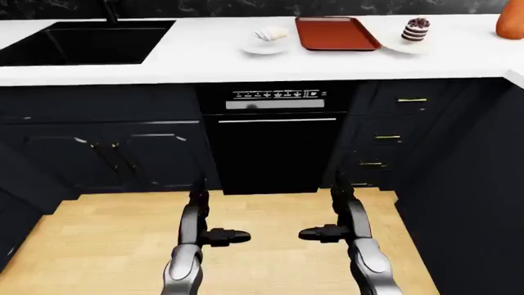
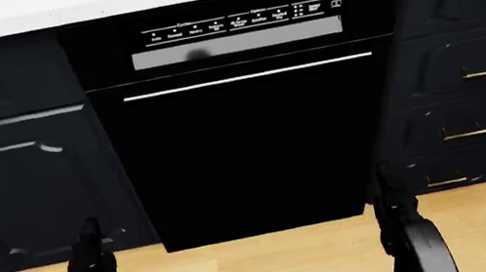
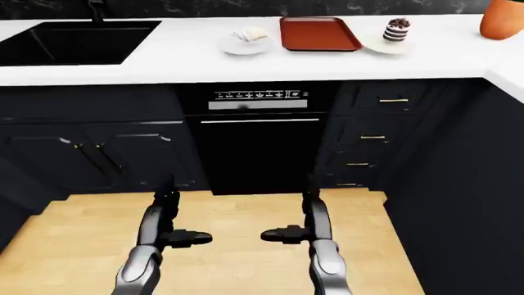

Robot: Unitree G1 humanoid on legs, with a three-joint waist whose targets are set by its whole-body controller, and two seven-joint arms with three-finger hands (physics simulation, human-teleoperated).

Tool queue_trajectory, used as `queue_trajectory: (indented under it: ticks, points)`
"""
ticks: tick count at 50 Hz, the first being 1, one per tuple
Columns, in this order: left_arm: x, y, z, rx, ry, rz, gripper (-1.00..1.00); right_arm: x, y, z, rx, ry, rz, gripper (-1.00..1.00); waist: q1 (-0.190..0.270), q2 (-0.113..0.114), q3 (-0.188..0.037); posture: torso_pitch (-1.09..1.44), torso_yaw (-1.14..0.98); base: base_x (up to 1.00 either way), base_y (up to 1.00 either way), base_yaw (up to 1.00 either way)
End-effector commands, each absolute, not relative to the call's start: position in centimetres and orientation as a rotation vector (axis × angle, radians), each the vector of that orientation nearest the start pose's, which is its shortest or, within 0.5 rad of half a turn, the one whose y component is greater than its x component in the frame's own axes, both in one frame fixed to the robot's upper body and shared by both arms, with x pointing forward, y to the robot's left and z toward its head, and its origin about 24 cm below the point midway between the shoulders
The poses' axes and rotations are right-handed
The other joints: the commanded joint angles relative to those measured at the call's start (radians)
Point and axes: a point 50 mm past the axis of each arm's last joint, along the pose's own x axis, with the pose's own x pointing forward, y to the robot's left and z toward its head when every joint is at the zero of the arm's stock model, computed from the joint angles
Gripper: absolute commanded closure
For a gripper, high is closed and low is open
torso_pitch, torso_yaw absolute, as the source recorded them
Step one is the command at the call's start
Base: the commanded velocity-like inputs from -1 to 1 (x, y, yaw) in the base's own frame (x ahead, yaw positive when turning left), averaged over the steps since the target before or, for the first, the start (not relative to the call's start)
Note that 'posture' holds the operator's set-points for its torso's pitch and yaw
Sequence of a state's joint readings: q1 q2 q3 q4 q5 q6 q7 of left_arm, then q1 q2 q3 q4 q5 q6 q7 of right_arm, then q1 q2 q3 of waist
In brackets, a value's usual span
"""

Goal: Move the dessert items from the plate to the tray.

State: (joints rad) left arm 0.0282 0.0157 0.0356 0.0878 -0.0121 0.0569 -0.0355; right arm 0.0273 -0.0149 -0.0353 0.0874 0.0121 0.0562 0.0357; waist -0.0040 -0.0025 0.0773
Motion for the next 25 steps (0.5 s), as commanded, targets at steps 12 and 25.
queue_trajectory:
  ticks: [12, 25]
  points:
    - [28.5, 16.9, 15.4, 0.068, -0.109, 0.039, -1.0, 27.7, -15.5, 15.1, -0.052, -0.16, 0.064, -1.0, 0.008, -0.003, -0.088, 0.0, 0.0, 0.0, 0.0, 0.0]
    - [35.7, 18.4, 26.0, 0.133, -0.268, 0.073, -1.0, 33.9, -15.8, 24.4, -0.073, -0.321, 0.099, -1.0, 0.007, 0.001, -0.086, 0.0, 0.0, 0.0, 0.0, 0.0]
